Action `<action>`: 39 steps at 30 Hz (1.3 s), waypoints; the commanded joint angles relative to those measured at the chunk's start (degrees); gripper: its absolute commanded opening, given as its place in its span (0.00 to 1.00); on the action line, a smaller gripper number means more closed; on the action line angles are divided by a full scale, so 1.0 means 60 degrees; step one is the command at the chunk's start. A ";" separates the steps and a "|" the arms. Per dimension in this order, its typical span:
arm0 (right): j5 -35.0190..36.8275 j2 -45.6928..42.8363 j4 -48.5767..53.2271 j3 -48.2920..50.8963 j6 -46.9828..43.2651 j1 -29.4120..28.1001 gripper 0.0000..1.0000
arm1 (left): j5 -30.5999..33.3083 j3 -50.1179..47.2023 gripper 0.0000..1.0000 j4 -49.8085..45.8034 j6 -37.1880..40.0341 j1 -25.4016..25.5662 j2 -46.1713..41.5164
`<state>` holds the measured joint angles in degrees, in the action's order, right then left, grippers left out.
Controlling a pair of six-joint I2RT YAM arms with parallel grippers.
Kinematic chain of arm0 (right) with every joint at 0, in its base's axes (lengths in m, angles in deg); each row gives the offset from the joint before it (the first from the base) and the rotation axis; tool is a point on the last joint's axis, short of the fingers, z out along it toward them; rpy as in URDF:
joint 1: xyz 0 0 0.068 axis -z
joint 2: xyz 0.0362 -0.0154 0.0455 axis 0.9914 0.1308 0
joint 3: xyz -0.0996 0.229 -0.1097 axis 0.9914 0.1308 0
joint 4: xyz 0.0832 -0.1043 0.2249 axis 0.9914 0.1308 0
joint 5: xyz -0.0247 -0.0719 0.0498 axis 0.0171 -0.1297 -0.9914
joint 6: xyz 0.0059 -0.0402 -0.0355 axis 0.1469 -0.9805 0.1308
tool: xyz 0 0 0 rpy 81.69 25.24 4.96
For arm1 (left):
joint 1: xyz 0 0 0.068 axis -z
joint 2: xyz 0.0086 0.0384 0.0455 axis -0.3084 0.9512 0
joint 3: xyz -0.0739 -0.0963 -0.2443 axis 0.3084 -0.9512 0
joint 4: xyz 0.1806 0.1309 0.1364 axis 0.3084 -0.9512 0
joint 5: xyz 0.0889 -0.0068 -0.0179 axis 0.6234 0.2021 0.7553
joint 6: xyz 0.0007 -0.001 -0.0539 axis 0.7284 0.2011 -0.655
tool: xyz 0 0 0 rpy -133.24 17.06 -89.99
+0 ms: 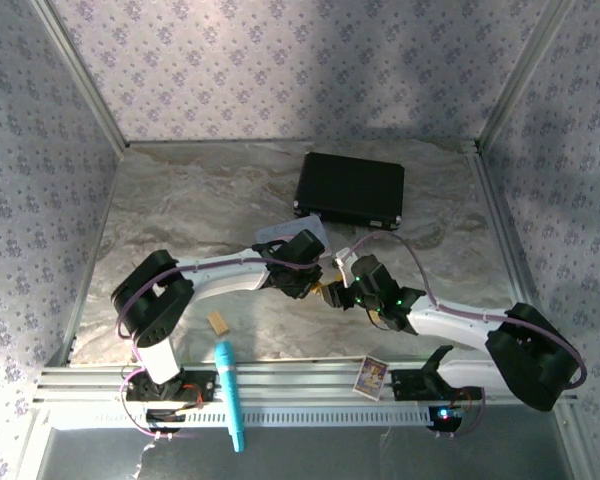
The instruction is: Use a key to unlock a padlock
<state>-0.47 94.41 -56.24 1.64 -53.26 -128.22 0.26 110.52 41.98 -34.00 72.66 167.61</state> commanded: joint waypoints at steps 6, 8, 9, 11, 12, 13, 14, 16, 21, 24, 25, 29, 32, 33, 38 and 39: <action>0.2285 -0.0361 -0.1068 0.0600 -0.2007 -0.1204 0.43 | -0.0728 -0.0229 0.18 -0.0337 -0.0262 -0.0063 0.0038; 0.2911 -0.0347 -0.0923 0.0533 -0.2441 -0.1581 0.43 | -0.0747 -0.0233 0.18 -0.0318 -0.0260 -0.0063 0.0039; 0.3208 -0.0333 -0.0901 0.0513 -0.2617 -0.1774 0.43 | -0.0790 -0.0243 0.18 -0.0272 -0.0269 -0.0063 0.0039; 0.3836 -0.0311 -0.0932 0.0508 -0.3029 -0.2197 0.44 | -0.0951 -0.0293 0.18 -0.0118 -0.0304 -0.0063 0.0053; 0.3952 -0.0296 -0.0959 0.0501 -0.3164 -0.2306 0.44 | -0.0989 -0.0293 0.18 -0.0073 -0.0298 -0.0067 0.0039; 0.4047 -0.0222 -0.0952 0.0467 -0.3294 -0.2386 0.44 | -0.0992 -0.0277 0.18 -0.0084 -0.0291 -0.0052 0.0025; 0.4100 -0.0088 -0.0903 0.0403 -0.3418 -0.2426 0.44 | -0.0992 -0.0272 0.18 -0.0113 -0.0264 -0.0049 -0.0001; 0.4215 0.0242 -0.0663 0.0236 -0.3574 -0.2495 0.44 | -0.0968 -0.0295 0.18 -0.0131 -0.0259 -0.0049 -0.0060; 0.4540 0.1125 -0.1088 -0.0074 -0.3792 -0.2820 0.38 | -0.1202 -0.0475 0.18 0.0125 -0.0320 -0.0049 -0.0132; 0.5183 0.1771 -0.1529 -0.0380 -0.3936 -0.3026 0.36 | -0.1189 -0.0471 0.18 0.0059 -0.0280 0.0006 -0.0208; 0.5280 0.1938 -0.1668 -0.0485 -0.3936 -0.3025 0.35 | -0.1164 -0.0464 0.18 -0.0016 -0.0262 0.0017 -0.0230; 0.5539 0.2320 -0.1670 -0.0871 -0.3797 -0.3062 0.25 | -0.1286 -0.0604 0.18 0.0089 -0.0340 0.0067 -0.0254; 0.5383 0.2487 -0.1399 -0.1034 -0.3804 -0.3056 0.16 | -0.1295 -0.0669 0.18 0.0191 -0.0379 0.0084 -0.0240; 0.5323 0.2517 -0.1304 -0.1015 -0.3804 -0.3056 0.14 | -0.1306 -0.0680 0.18 0.0191 -0.0375 0.0092 -0.0240; 0.3996 0.2078 -0.1484 -0.0471 -0.2915 -0.2547 0.03 | -0.1309 -0.0822 0.18 0.0338 -0.0422 0.0083 -0.0359; 0.3652 0.2005 -0.1514 -0.0401 -0.2748 -0.2377 0.02 | -0.1266 -0.0830 0.18 0.0331 -0.0409 0.0083 -0.0410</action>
<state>28.03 107.50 -63.11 -0.80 -74.55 -145.14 0.09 107.31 44.86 -33.24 71.09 165.53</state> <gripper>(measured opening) 0.097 0.283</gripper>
